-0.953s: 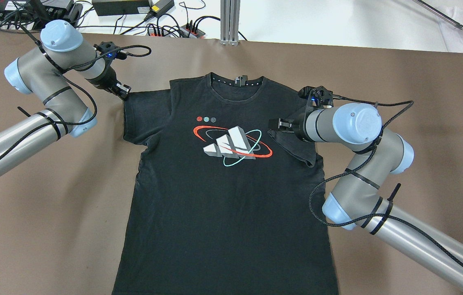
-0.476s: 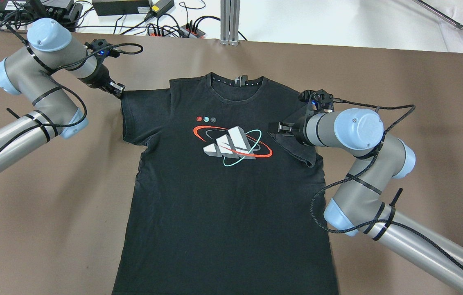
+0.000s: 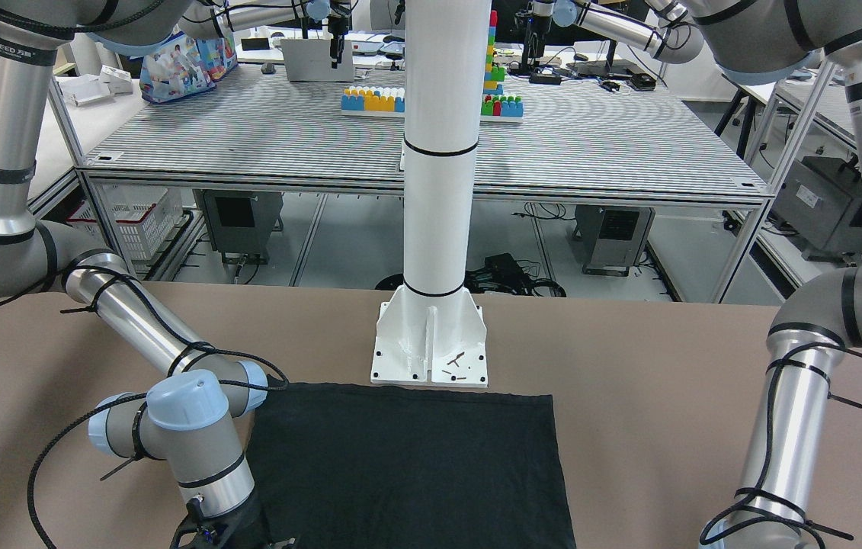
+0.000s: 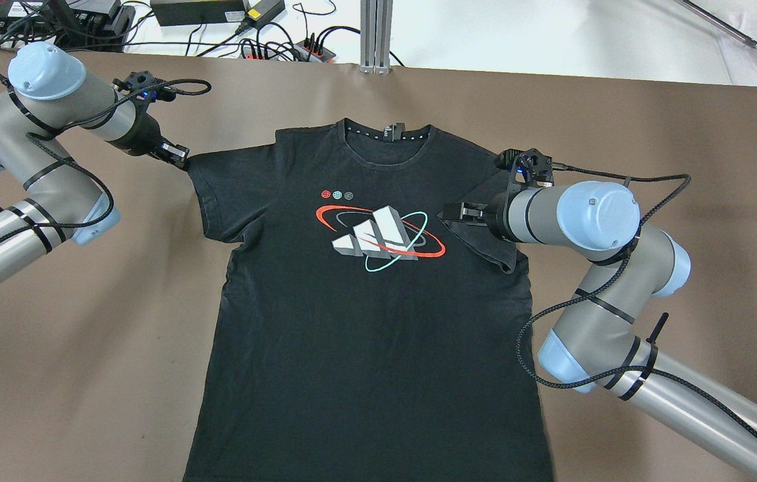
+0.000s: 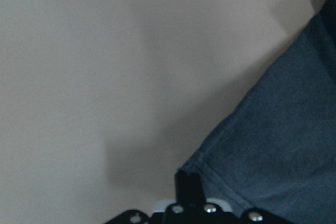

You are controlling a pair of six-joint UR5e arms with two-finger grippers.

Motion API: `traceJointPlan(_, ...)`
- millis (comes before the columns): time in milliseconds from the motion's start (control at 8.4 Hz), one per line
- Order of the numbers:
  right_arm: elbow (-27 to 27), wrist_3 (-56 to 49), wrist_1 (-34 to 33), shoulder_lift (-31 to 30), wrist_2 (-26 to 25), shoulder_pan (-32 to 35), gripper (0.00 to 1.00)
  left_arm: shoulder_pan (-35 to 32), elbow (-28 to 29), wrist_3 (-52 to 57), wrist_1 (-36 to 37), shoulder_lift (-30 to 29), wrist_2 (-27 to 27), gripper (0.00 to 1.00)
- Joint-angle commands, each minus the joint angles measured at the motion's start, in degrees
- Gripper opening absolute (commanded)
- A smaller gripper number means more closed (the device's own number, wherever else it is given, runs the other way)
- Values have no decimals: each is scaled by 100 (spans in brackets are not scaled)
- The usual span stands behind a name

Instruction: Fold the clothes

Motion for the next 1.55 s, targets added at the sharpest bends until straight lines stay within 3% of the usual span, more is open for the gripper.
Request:
traceJointPlan(0, 13, 0, -1, -19, 3, 0, 95, -1, -289, -123, -22, 240, -8, 0)
traceJointPlan(238, 4, 0, -1, -10, 3, -9, 95, 17, -954, -176, 21, 687, 9, 0)
traceJointPlan(834, -66, -17, -1, -19, -6, -9, 95, 376, -1799, -1439, 117, 733, 114, 0)
traceJointPlan(1191, -58, -9, 8, -54, -6, -9, 95, 1156, -2389, -1881, 800, 542, 1078, 0)
traceJointPlan(1429, -58, -17, 8, -98, -6, -9, 95, 1247, -2346, -2074, 1249, 129, 1231, 0)
